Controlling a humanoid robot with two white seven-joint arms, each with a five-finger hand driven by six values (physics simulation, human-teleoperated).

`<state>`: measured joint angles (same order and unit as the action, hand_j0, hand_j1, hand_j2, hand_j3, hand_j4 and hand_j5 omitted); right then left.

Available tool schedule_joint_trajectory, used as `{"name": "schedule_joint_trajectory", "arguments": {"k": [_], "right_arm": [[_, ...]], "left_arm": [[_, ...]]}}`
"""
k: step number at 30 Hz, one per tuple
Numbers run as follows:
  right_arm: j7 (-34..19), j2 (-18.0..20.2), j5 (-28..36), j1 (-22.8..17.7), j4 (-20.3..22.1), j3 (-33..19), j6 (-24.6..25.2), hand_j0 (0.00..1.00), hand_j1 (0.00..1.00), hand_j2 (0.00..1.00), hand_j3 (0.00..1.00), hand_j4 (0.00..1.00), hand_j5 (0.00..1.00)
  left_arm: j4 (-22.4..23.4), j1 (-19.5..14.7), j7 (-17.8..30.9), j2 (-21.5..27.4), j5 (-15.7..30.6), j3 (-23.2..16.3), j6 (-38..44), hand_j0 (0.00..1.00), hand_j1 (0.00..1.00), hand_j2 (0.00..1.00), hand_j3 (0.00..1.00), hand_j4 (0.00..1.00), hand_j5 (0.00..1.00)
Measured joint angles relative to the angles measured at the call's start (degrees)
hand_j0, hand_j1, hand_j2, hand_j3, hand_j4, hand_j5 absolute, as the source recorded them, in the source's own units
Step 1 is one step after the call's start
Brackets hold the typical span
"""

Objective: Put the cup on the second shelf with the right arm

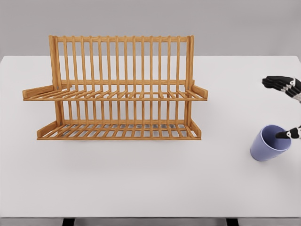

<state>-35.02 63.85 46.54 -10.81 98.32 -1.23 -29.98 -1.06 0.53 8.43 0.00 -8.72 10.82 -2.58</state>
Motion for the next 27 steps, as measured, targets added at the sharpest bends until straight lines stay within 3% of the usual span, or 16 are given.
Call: {"name": "schedule_joint_trajectory", "arguments": {"k": [14, 18, 27], "right_arm": [[0.0, -5.1, 1.1, -4.0, -4.7, -0.5, 0.1, 1.00, 1.00, 1.00, 1.00, 1.00, 1.00], [0.0, -6.6, 1.1, -7.9, -5.7, -3.4, 0.1, 1.00, 1.00, 1.00, 1.00, 1.00, 1.00], [0.0, -9.2, 0.8, -9.8, -7.8, -5.5, 0.1, 1.00, 1.00, 1.00, 1.00, 1.00, 1.00]], "left_arm": [[0.0, 0.0, 0.0, 0.0, 0.0, 0.0, 0.0, 1.00, 1.00, 1.00, 1.00, 1.00, 1.00], [0.0, 0.0, 0.0, 0.0, 0.0, 0.0, 0.0, 1.00, 1.00, 1.00, 1.00, 1.00, 1.00], [0.0, 0.0, 0.0, 0.0, 0.0, 0.0, 0.0, 1.00, 1.00, 1.00, 1.00, 1.00, 1.00]]}}
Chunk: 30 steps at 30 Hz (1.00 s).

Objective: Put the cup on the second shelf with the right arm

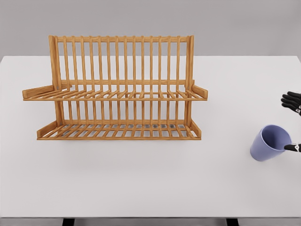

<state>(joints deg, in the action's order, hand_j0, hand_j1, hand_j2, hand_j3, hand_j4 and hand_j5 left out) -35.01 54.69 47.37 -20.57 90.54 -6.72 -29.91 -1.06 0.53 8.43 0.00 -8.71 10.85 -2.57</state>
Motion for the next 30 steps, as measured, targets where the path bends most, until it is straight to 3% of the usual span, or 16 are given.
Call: {"name": "schedule_joint_trajectory", "arguments": {"k": [14, 30], "right_arm": [[0.0, -2.1, -2.3, -0.3, -1.3, -0.1, -1.5, 1.00, 1.00, 1.00, 1.00, 1.00, 1.00], [0.0, -4.6, 0.0, -1.3, -2.9, -0.1, -0.7, 1.00, 1.00, 1.00, 1.00, 1.00, 1.00]], "left_arm": [[0.0, 0.0, 0.0, 0.0, 0.0, 0.0, 0.0, 1.00, 1.00, 1.00, 1.00, 1.00, 1.00], [0.0, 0.0, 0.0, 0.0, 0.0, 0.0, 0.0, 1.00, 1.00, 1.00, 1.00, 1.00, 1.00]]}}
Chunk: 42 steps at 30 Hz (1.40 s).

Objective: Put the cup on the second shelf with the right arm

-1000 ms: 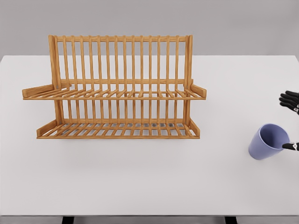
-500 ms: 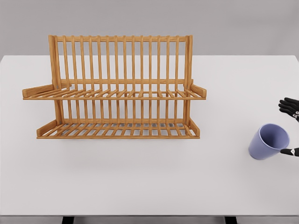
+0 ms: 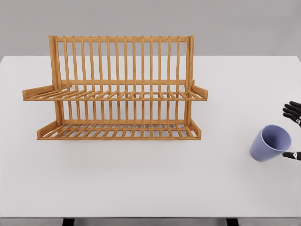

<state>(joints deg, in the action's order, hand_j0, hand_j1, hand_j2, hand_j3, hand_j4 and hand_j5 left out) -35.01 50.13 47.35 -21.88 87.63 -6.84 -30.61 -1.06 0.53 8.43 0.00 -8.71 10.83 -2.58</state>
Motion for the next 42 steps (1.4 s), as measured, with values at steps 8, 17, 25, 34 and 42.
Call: {"name": "schedule_joint_trajectory", "arguments": {"k": [8, 17, 25, 34, 42], "right_arm": [[0.0, -0.6, 0.0, -0.4, -1.4, 0.3, 0.1, 1.00, 1.00, 1.00, 1.00, 1.00, 1.00], [0.0, -2.4, -0.7, -0.3, -3.3, 0.9, 0.0, 1.00, 1.00, 1.00, 1.00, 1.00, 1.00], [0.0, -4.0, -1.0, 0.1, -5.7, 2.1, -0.1, 1.00, 1.00, 1.00, 1.00, 1.00, 1.00], [0.0, -5.0, -1.0, 1.5, -6.8, 3.0, -0.1, 1.00, 1.00, 1.00, 1.00, 1.00, 1.00], [0.0, -5.6, -1.2, 1.6, -6.8, 4.0, -0.1, 1.00, 1.00, 1.00, 1.00, 1.00, 1.00]], "left_arm": [[0.0, 0.0, 0.0, 0.0, 0.0, 0.0, 0.0, 1.00, 1.00, 1.00, 1.00, 1.00, 1.00], [0.0, 0.0, 0.0, 0.0, 0.0, 0.0, 0.0, 1.00, 1.00, 1.00, 1.00, 1.00, 1.00], [0.0, 0.0, 0.0, 0.0, 0.0, 0.0, 0.0, 1.00, 1.00, 1.00, 1.00, 1.00, 1.00], [0.0, 0.0, 0.0, 0.0, 0.0, 0.0, 0.0, 1.00, 1.00, 1.00, 1.00, 1.00, 1.00], [0.0, 0.0, 0.0, 0.0, 0.0, 0.0, 0.0, 1.00, 1.00, 1.00, 1.00, 1.00, 1.00]]}}
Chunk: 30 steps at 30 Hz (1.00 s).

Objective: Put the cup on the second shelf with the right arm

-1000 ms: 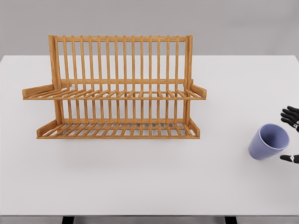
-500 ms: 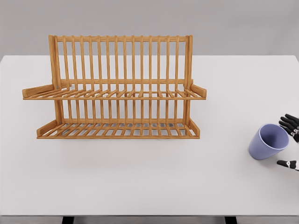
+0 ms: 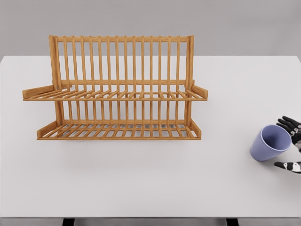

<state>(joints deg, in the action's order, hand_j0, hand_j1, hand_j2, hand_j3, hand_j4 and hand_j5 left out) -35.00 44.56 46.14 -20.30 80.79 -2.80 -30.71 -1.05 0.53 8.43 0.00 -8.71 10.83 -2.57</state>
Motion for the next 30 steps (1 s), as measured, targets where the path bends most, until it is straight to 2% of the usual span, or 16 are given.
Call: {"name": "schedule_joint_trajectory", "arguments": {"k": [5, 14, 19, 30], "right_arm": [[0.0, -0.6, -0.5, 1.5, 0.0, 0.8, 0.0, 1.00, 1.00, 1.00, 1.00, 1.00, 1.00], [0.0, -0.9, -0.6, 1.7, 0.0, 1.4, 0.2, 1.00, 1.00, 1.00, 1.00, 1.00, 1.00], [0.0, -1.1, -0.6, 3.4, 0.0, 2.2, 0.2, 1.00, 1.00, 1.00, 1.00, 1.00, 1.00], [0.0, -1.1, -0.7, 3.7, -0.1, 3.2, 0.3, 1.00, 1.00, 1.00, 1.00, 1.00, 1.00]], "left_arm": [[0.0, 0.0, 0.0, 0.0, 0.0, 0.0, 0.0, 1.00, 1.00, 1.00, 1.00, 1.00, 1.00], [0.0, 0.0, 0.0, 0.0, 0.0, 0.0, 0.0, 1.00, 1.00, 1.00, 1.00, 1.00, 1.00], [0.0, 0.0, 0.0, 0.0, 0.0, 0.0, 0.0, 1.00, 1.00, 1.00, 1.00, 1.00, 1.00], [0.0, 0.0, 0.0, 0.0, 0.0, 0.0, 0.0, 1.00, 1.00, 1.00, 1.00, 1.00, 1.00]]}}
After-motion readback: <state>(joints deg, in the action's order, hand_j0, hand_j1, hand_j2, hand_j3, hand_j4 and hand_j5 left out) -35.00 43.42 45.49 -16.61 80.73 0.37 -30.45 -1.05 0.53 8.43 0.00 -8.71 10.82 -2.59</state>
